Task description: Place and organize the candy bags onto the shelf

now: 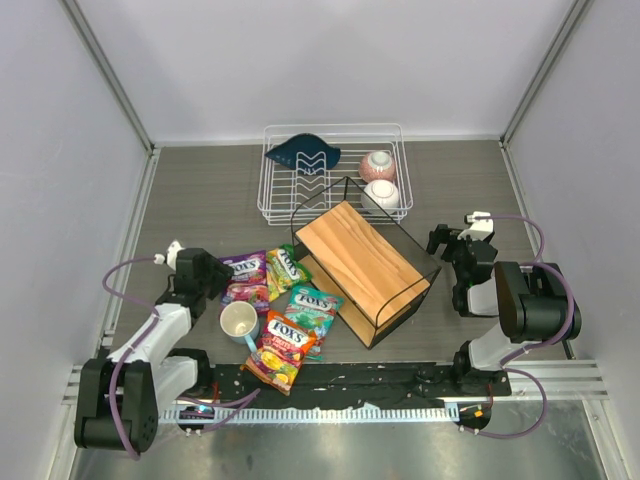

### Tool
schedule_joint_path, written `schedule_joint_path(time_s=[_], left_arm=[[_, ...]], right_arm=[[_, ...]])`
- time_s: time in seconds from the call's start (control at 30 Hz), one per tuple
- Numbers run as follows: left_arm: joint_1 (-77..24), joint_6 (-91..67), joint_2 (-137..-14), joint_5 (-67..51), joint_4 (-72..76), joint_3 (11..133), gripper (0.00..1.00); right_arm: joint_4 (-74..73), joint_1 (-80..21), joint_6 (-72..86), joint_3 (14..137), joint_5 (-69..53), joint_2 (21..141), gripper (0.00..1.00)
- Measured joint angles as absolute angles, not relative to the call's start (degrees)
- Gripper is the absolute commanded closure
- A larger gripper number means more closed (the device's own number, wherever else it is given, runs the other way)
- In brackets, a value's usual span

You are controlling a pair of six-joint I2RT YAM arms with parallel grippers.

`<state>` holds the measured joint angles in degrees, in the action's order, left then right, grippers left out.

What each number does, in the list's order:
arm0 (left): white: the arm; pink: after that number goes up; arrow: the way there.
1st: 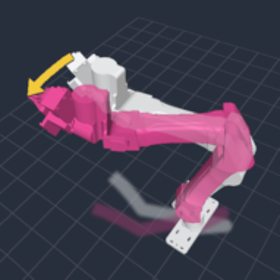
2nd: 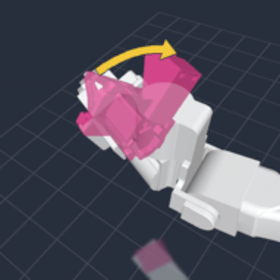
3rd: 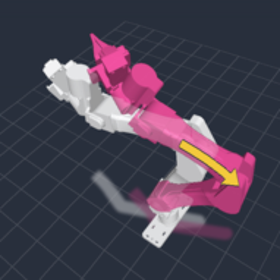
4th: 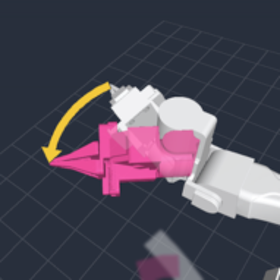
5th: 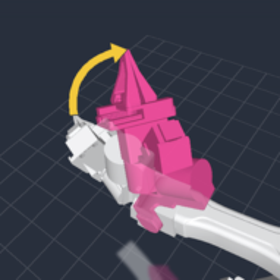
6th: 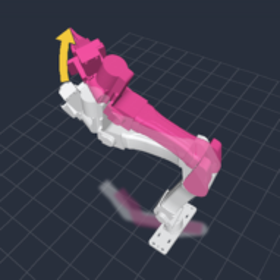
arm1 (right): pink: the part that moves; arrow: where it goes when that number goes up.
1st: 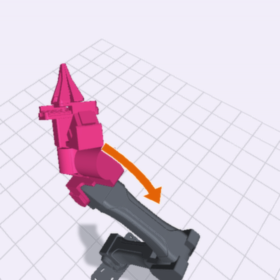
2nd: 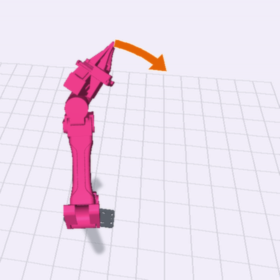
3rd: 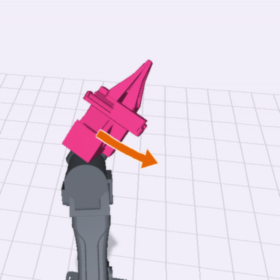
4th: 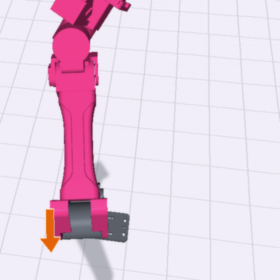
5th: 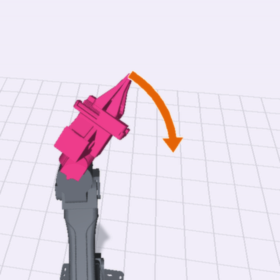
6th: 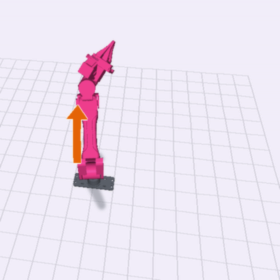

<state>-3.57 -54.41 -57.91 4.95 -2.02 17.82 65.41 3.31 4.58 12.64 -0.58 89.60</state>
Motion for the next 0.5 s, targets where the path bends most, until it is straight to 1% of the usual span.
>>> schedule_joint_path(time_s=[0.03,0.07,0.13,0.17,0.23,0.27,0.5], left_arm=[[-3.6,-54.6,-57.8,4.9,-2.0,17.8,0.63],[-3.6,-54.6,-57.5,4.9,-2.1,17.7,0.73],[-3.6,-54.8,-56.7,4.8,-2.4,17.6,0.81],[-3.6,-55.0,-56.4,4.9,-2.4,17.6,0.88],[-3.6,-54.9,-55.6,4.9,-2.6,17.6,0.98],[-3.6,-55.1,-55.3,5.0,-2.7,17.6,1.00],[-3.6,-54.9,-54.5,5.1,-3.7,17.6,1.00]], right_arm=[[65.4,3.3,4.6,12.6,-0.6,89.6,0.00],[65.4,3.3,4.6,12.6,-0.6,89.6,0.00],[65.4,3.3,4.6,12.6,-0.6,89.6,0.00],[65.4,3.3,4.6,12.6,-0.6,89.6,0.00],[65.4,3.3,4.6,12.6,-0.6,89.6,0.00],[65.4,3.3,4.6,12.6,-0.6,89.6,0.00],[65.4,3.3,4.6,12.6,-0.6,89.6,0.00]])
